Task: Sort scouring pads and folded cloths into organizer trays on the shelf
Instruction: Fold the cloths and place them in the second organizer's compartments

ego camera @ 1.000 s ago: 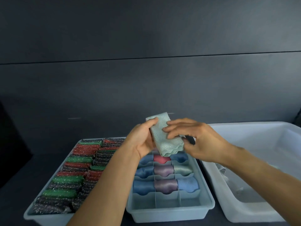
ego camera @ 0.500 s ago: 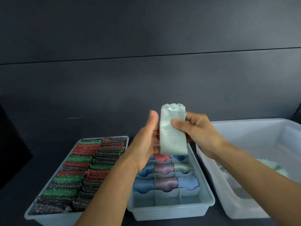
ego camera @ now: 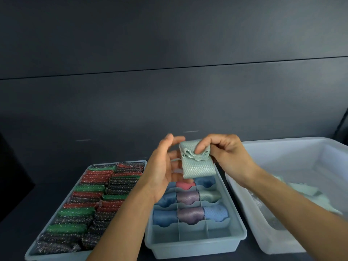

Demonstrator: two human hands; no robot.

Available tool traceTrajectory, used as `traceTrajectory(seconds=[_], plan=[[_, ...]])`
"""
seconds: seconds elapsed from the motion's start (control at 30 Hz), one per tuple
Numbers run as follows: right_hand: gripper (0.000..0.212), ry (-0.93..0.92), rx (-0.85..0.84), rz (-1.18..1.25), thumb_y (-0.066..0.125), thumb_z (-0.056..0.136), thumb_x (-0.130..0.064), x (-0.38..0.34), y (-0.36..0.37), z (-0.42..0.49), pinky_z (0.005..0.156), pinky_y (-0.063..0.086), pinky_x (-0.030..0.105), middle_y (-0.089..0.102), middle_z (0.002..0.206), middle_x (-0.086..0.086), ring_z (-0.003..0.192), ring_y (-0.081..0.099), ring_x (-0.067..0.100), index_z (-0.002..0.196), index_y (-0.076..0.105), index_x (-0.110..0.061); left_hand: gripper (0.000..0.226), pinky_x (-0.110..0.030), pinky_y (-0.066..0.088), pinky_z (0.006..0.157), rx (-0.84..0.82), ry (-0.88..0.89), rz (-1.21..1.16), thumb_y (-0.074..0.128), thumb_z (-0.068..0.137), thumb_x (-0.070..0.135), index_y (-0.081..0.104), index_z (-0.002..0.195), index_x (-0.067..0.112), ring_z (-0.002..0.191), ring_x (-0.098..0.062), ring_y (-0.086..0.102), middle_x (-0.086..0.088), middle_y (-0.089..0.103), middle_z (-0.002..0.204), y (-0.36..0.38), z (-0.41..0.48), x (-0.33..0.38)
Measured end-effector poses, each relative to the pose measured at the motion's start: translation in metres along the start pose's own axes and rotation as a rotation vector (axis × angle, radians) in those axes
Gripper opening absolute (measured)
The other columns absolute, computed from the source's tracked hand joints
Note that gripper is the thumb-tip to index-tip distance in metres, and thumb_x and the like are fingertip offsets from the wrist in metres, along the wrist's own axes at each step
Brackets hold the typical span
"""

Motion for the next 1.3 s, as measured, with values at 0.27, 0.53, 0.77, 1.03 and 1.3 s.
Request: traceTrajectory(seconds=[0.27,0.53,0.77,1.03,1.3], plan=[[0.028,0.149,0.044,0.156,0.043,0.098,-0.023,0.017,-0.001,-0.006,0.055,0.037,0.043,0.056,0.074,0.017,0.06,0.05,0.032,0.115,0.064,-0.031,0.013,-0.03,0.058,0.054,0.039,0.143,0.211,0.061,0.094,0.011,0.069,0.104,0.007,0.075,-0.028,0.073,-0.014,0.075,0.09,-0.011,-0.009,0.01],[0.021,0.279,-0.12,0.379,0.056,0.089,0.0,0.036,0.034,-0.024,0.041,0.04,0.022,0.057,0.058,0.013,0.042,0.049,0.018,0.1,0.069,-0.011,0.024,-0.026,0.058,0.054,0.027,0.193,0.192,0.066,0.086,0.008,0.068,0.109,0.013,0.063,-0.027,0.072,-0.013,0.074,0.082,-0.03,-0.026,0.005],[0.033,0.475,-0.194,0.439,0.044,0.089,-0.003,0.063,0.068,-0.043,0.052,0.044,0.03,0.061,0.077,0.021,0.057,0.053,0.026,0.084,0.076,-0.01,0.022,-0.029,0.061,0.065,-0.099,-0.057,0.124,0.061,0.082,-0.001,0.077,0.091,0.012,0.075,-0.03,0.073,-0.019,0.074,0.091,-0.061,-0.037,-0.028],[0.024,0.513,-0.296,-0.058,0.074,0.078,0.001,0.09,0.087,-0.058,0.063,0.046,0.028,0.058,0.073,0.008,0.064,0.052,0.016,0.097,0.066,-0.012,0.018,-0.027,0.05,0.076,-0.275,-0.019,0.742,0.078,0.08,0.007,0.071,0.09,0.02,0.079,-0.016,0.061,-0.016,0.068,0.097,-0.077,-0.043,-0.042],[0.023,0.471,-0.466,-0.564,0.083,0.064,-0.025,0.118,0.105,-0.075,0.071,0.052,0.033,0.062,0.068,-0.015,0.061,0.055,0.001,0.077,0.064,-0.025,0.034,-0.025,0.028,0.09,-0.322,0.098,1.409,0.077,0.076,0.039,0.058,0.103,0.037,0.094,0.003,0.043,0.022,0.056,0.09,-0.063,-0.053,-0.059]])
Point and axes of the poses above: each hand's wrist, its own z-axis towards the middle knuckle, its own y-axis out of the palm, x = y × z, the point moved 9 cm from there along z, towards the middle knuckle
